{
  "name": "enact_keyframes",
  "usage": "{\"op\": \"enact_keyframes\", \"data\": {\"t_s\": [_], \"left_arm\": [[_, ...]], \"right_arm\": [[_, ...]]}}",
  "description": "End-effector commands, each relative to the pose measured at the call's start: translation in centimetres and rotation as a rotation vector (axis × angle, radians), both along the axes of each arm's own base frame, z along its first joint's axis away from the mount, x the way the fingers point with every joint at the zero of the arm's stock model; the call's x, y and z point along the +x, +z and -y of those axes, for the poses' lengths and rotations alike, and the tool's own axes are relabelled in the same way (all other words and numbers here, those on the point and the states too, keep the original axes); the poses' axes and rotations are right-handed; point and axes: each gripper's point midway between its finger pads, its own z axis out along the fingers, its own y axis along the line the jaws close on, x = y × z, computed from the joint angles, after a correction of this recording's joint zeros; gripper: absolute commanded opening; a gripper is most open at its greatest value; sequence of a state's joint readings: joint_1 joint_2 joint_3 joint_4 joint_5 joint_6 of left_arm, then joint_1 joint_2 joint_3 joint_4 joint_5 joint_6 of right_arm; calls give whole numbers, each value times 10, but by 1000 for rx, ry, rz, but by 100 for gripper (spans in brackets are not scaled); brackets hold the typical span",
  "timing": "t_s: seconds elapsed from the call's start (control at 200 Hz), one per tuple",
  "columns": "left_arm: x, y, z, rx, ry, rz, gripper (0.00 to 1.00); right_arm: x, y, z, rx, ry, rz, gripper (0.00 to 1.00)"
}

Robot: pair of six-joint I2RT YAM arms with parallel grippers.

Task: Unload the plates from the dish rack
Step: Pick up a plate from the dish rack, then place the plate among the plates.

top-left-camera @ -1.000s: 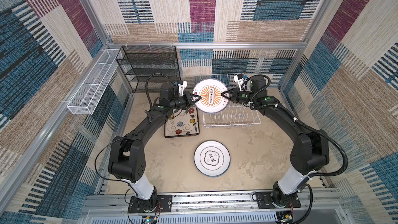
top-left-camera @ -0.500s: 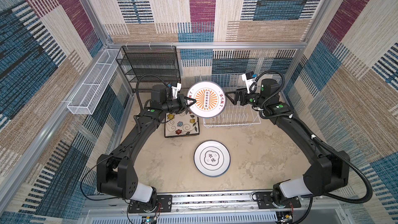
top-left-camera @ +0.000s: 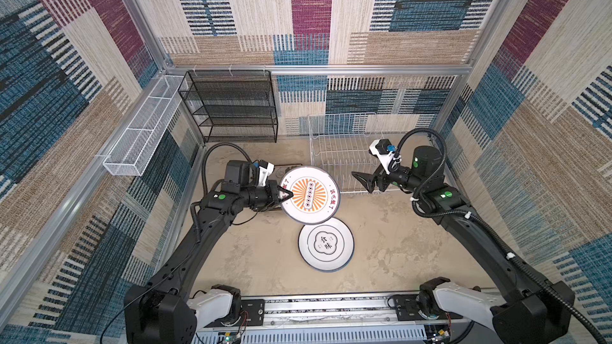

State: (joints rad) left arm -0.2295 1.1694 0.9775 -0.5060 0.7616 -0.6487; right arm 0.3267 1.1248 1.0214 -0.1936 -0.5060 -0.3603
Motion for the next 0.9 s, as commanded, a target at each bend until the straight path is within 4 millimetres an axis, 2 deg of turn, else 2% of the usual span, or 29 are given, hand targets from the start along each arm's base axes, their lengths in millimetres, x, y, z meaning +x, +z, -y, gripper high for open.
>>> {"op": "enact_keyframes", "data": {"t_s": [0.0,0.25,0.446,0.897], "left_arm": [[-20,-15,-3,17,-24,-33,0],[-50,-53,-9,31,-25,-109,0],[-62,-76,-10,57,-34,-153,0],[-65,-120,14,39,-81,-213,0]], "right_arm": [[-15,-10,-2,-88,61,51,100],[-38,-20,-2,-127,96,68,100],[-44,-33,0,-151,80,51,100],[-47,-50,-6,-179,104,10,100]]}}
